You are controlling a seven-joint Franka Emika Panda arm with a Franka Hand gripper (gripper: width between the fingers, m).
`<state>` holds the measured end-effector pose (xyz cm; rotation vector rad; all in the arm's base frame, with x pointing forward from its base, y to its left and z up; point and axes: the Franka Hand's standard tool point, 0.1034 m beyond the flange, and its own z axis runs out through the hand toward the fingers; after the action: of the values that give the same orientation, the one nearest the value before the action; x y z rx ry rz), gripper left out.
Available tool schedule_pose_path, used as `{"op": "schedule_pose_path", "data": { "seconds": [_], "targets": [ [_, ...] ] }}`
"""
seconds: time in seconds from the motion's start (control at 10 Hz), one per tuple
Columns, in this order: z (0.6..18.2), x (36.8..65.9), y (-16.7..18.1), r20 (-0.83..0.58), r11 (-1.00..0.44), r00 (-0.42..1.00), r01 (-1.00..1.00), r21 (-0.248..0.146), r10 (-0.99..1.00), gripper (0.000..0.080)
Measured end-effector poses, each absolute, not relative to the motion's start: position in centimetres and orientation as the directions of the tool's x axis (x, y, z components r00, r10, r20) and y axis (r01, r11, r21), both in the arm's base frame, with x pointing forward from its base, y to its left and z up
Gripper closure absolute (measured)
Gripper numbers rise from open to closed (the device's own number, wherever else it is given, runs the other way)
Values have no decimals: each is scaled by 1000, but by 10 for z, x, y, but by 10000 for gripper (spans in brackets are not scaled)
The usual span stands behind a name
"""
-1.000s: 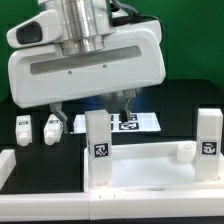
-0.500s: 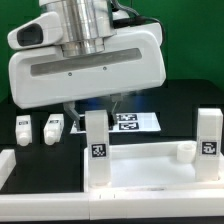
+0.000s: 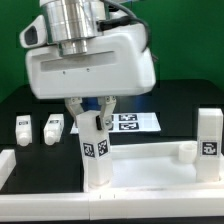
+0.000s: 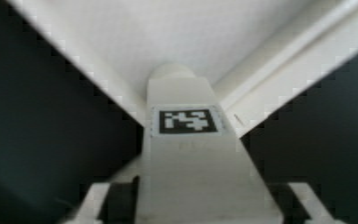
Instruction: Assemble desk
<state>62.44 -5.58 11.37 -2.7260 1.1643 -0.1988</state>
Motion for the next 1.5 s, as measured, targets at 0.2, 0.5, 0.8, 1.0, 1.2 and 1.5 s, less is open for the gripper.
{"op": "schedule_pose_path", "data": {
  "seconds": [0.2, 0.5, 0.8, 1.0, 1.2, 1.5],
  "targets": [
    [114, 624, -57, 27, -582, 591, -783, -219, -806, 512],
    [114, 622, -53, -104, -150, 177, -963, -226, -979, 512],
    [113, 621, -47, -151, -23, 56, -978, -210, -987, 512],
    [115, 621, -46, -127, -257, 288, -942, -214, -949, 357],
    [115, 622, -39, -107, -509, 539, -832, -221, -835, 204],
    [114, 622, -41, -58, -665, 693, -709, -236, -719, 153]
  ]
}}
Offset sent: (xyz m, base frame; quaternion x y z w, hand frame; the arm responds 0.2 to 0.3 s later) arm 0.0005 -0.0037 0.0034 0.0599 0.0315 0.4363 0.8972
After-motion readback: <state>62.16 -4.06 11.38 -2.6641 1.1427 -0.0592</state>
